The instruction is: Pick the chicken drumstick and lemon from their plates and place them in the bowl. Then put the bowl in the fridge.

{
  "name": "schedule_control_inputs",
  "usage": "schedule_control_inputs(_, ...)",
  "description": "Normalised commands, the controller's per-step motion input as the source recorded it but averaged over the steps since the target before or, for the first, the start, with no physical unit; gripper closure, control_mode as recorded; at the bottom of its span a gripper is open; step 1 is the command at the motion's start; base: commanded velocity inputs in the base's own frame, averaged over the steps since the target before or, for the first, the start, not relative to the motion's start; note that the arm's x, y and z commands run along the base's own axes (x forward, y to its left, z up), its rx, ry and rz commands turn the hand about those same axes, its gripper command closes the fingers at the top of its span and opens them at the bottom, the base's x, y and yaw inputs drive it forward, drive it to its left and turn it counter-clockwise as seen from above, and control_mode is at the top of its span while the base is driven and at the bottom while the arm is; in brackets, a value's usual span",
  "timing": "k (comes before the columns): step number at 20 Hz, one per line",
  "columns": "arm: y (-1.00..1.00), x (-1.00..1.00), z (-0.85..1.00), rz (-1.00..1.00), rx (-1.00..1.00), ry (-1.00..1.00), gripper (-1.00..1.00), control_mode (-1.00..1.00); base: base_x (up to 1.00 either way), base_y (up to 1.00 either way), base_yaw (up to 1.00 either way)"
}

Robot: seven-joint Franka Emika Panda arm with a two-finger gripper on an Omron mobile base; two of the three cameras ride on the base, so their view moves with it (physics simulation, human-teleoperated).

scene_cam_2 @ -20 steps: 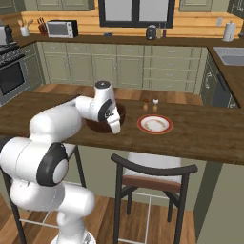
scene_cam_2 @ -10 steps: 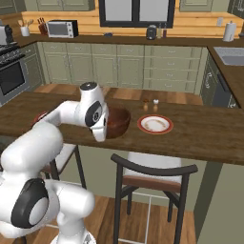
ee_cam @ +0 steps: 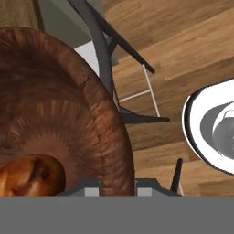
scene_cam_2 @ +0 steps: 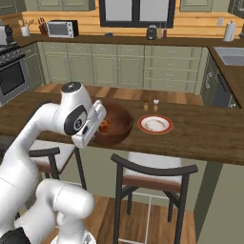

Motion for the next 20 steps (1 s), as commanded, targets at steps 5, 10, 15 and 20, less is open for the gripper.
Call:
schedule_control_inputs(5,0.06,-0.94,0.63,0.07,-0.01,-0.16,1.00,-1.00,0.00,0.00,0.00)
schedule_control_inputs(10,0.29,-0.80,0.39,0.14,-0.07,-0.19,1.00,-1.00,0.00,0.00,0.00)
schedule_control_inputs(15,0.06,-0.20,0.06,0.03,-0.02,-0.05,1.00,1.00,-0.75,0.50,0.16)
schedule_control_inputs(20,0.00,0.00,0.00,0.00,0.00,0.00,1.00,1.00,-0.51,0.98,0.30)
